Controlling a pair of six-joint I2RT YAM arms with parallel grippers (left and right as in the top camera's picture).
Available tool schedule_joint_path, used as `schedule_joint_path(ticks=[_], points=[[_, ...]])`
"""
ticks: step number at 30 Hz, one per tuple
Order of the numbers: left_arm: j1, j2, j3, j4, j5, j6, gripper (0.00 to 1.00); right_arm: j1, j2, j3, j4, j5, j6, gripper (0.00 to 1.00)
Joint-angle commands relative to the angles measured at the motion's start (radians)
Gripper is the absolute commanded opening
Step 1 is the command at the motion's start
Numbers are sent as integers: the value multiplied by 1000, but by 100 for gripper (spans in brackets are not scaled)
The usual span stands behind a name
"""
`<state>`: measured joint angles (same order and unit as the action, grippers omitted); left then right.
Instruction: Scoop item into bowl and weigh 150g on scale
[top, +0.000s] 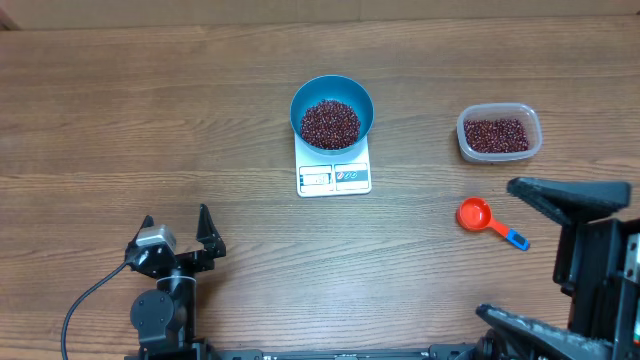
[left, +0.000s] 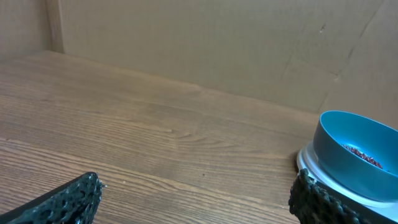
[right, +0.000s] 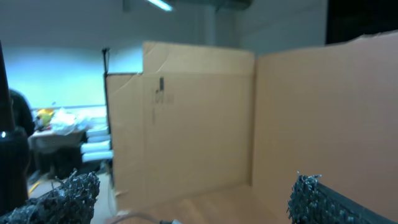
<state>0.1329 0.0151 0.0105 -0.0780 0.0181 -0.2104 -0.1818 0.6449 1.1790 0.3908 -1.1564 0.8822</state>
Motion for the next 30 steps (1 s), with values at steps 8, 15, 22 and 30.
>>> schedule_joint_path(ticks=[8, 15, 22, 30], points=[[3, -10, -6, 1, 7, 5, 99, -4, -1, 6, -45, 280, 1, 100], [3, -10, -6, 1, 7, 5, 100, -4, -1, 6, -231, 359, -2, 100], [3, -10, -6, 1, 7, 5, 100, -4, 18, 6, -352, 371, -321, 100], [3, -10, -6, 1, 7, 5, 100, -4, 123, 6, -545, 371, -588, 100]])
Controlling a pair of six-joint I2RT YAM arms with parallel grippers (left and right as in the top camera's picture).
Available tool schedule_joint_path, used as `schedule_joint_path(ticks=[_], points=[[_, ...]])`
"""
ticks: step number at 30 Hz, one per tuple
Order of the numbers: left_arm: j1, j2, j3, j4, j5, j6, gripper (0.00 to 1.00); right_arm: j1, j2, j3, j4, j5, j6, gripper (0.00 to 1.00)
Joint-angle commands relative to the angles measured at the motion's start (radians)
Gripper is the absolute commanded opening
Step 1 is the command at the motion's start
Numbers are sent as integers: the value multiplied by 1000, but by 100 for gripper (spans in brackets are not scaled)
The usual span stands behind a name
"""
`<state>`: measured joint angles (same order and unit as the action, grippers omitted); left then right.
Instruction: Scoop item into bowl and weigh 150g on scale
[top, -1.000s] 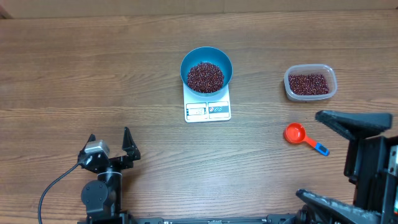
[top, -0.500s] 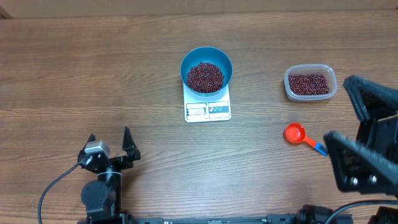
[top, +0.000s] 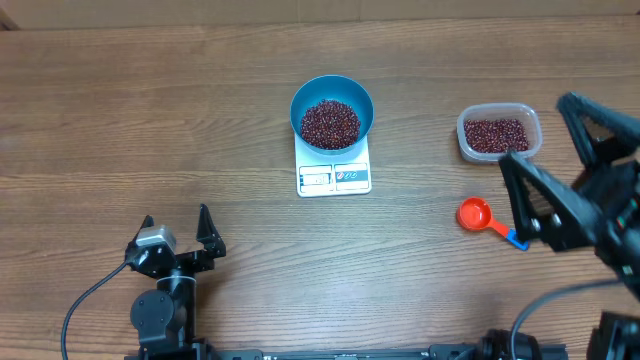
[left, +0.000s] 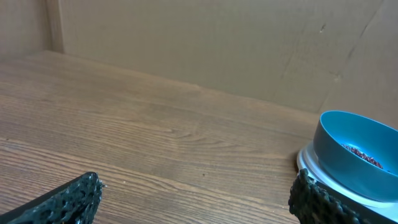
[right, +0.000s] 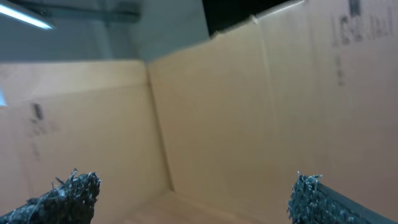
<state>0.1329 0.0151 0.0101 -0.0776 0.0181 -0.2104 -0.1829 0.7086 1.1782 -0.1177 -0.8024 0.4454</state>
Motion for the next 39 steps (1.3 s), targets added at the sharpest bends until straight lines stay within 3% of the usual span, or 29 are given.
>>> schedule_joint_path(ticks=[1, 8, 14, 20, 31, 39], points=[[3, -10, -5, 0, 7, 5, 100, -3, 77, 6, -52, 17, -166, 100], [3, -10, -5, 0, 7, 5, 100, -3, 208, 6, -132, 28, -240, 100], [3, -10, -5, 0, 7, 5, 100, 9, 194, 5, -270, 198, -264, 100], [3, -10, -5, 0, 7, 5, 100, 44, 88, -50, -374, 245, -538, 100], [3, -10, -5, 0, 7, 5, 100, 45, -177, -385, -225, 246, -788, 100], [3, -10, -5, 0, 7, 5, 100, 56, -459, -737, 19, 321, -813, 100]])
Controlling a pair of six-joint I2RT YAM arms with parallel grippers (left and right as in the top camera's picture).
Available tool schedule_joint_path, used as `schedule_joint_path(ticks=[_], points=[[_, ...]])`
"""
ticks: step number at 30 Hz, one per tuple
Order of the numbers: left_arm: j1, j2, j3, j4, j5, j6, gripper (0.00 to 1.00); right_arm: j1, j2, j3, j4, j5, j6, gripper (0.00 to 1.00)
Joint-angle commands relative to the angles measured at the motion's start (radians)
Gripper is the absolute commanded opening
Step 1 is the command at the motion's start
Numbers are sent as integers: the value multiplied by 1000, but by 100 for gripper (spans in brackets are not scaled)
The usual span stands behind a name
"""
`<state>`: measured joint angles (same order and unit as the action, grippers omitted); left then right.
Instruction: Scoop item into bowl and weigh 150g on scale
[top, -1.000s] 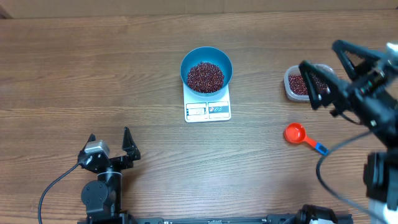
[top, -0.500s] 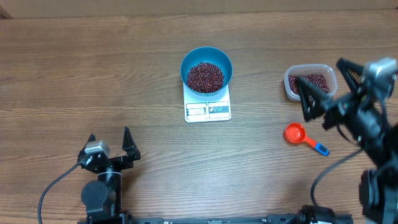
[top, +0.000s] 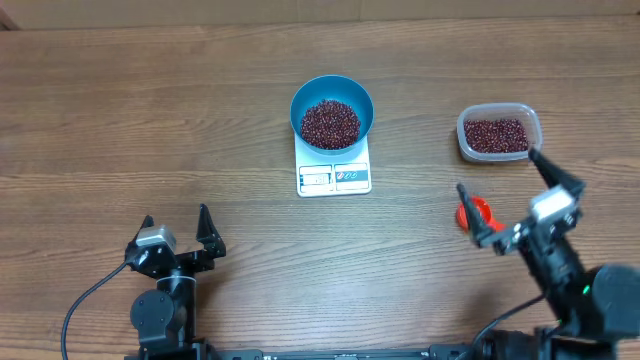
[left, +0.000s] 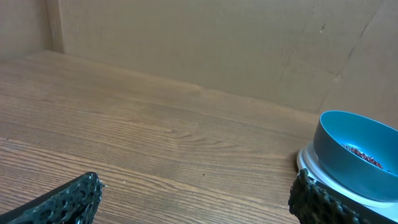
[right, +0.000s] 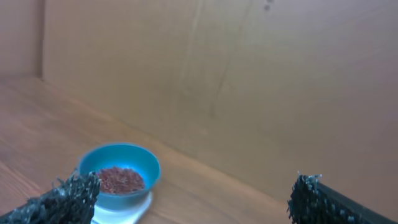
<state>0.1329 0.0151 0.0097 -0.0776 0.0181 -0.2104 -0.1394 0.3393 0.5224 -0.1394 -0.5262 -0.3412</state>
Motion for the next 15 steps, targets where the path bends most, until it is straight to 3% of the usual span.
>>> schedule_joint_path(ticks=[1, 5, 10, 15], points=[[3, -10, -5, 0, 7, 5, 100, 16, -128, -119, 61, 56, -26, 100], [3, -10, -5, 0, 7, 5, 100, 23, -261, -244, 96, 96, -12, 100], [3, -10, -5, 0, 7, 5, 100, 23, -335, -348, 140, 291, 220, 100], [3, -10, -5, 0, 7, 5, 100, 39, -337, -393, 142, 344, 241, 100]])
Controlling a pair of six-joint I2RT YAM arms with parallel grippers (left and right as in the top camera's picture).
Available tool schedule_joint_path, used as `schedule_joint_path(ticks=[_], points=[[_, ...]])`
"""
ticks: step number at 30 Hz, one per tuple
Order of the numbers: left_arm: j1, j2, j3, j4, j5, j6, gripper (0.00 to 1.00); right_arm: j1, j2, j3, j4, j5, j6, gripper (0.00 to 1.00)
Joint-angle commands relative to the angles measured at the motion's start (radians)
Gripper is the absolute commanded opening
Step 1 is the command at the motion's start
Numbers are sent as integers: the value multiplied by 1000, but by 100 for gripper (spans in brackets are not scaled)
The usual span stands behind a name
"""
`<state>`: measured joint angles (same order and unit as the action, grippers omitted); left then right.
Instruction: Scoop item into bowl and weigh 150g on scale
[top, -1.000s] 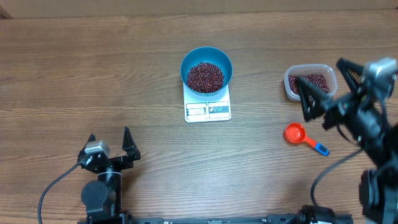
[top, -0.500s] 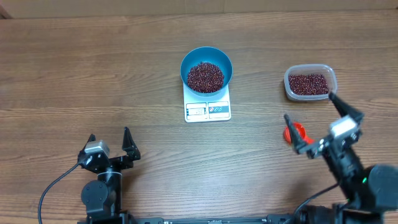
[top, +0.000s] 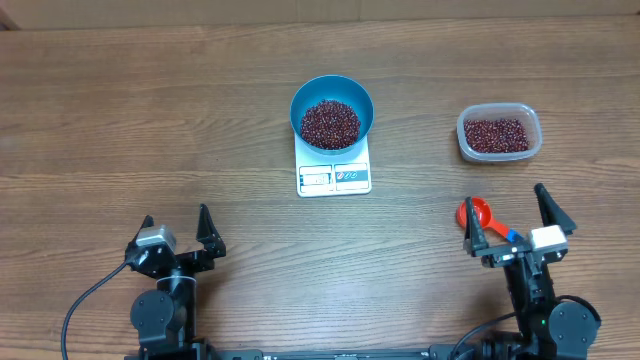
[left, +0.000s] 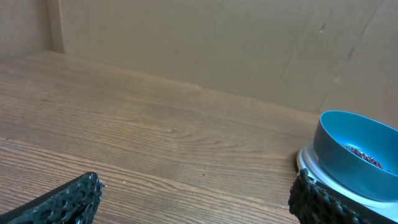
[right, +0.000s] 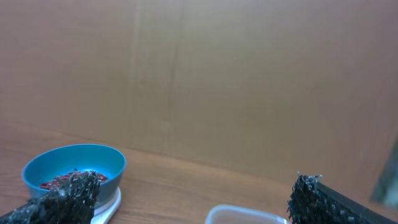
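Note:
A blue bowl full of dark red beans stands on a small white scale at the table's middle back. A clear tub of the same beans sits at the right. An orange scoop with a blue handle lies on the table just in front of the tub. My right gripper rests open at the front right, right behind the scoop, nothing between its fingers. My left gripper rests open at the front left. The bowl shows in the left wrist view, and bowl and tub rim in the right.
Cardboard walls stand behind the wooden table. The arm bases sit at the front edge on both sides.
My right arm has drawn back toward the front edge and settled low behind the scoop. Its camera now looks level across the table. Left arm, bowl, scale, tub and scoop are unchanged.
The scoop lay on the table and the bowl held beans throughout. My right arm was raised at the far right edge, then stood over the scoop and tub, then lowered beside the scoop, and now rests at the front right. The left arm never moved.

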<state>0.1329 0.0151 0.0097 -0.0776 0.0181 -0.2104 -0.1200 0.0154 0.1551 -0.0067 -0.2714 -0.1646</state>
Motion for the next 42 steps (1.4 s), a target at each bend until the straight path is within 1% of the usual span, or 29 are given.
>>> schedule_joint_path(ticks=[1, 14, 18, 42], points=[[3, -10, -5, 0, 7, 5, 100, 24, -13, -35, 10, 93, 64, 100], [3, -10, -5, 0, 7, 5, 100, 26, -13, -148, 0, 92, 90, 100], [3, -10, -5, 0, 7, 5, 100, 26, -13, -147, -61, 95, 90, 100], [3, -10, -5, 0, 7, 5, 100, 26, -13, -147, -62, 106, 90, 100]])
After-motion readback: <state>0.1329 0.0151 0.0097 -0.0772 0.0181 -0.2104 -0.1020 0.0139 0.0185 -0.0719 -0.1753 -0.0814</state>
